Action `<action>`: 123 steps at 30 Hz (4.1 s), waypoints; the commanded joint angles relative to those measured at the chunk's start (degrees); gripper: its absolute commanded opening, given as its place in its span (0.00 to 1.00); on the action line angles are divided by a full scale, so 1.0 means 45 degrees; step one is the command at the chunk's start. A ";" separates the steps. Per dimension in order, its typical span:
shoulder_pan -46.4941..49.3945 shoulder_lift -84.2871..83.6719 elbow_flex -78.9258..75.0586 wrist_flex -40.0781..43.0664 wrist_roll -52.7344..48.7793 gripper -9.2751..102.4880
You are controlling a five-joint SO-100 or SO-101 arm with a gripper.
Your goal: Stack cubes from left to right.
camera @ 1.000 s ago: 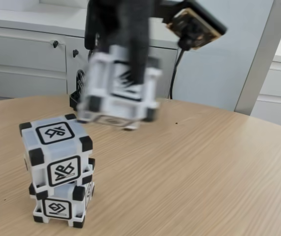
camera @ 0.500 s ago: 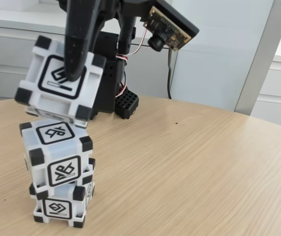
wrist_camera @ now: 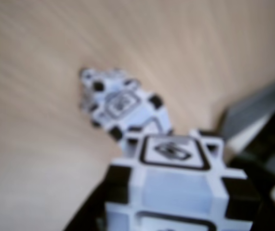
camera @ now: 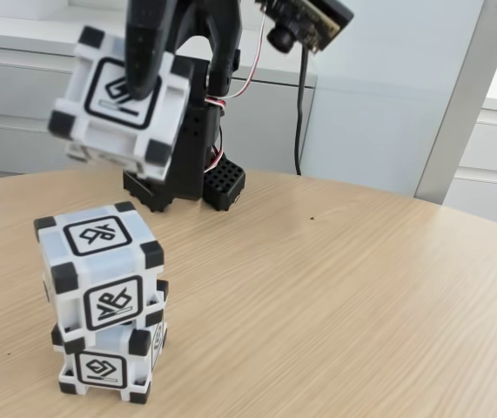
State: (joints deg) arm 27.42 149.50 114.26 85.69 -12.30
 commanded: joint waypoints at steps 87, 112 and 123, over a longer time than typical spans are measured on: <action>0.0117 -0.9512 -0.8125 0.3867 -0.1035 0.08; 0.0117 -0.9512 -0.8105 0.5215 -0.0820 0.08; 0.0117 -0.9512 -0.8105 0.5215 -0.0508 0.35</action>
State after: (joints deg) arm 27.60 105.56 79.54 105.03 -15.21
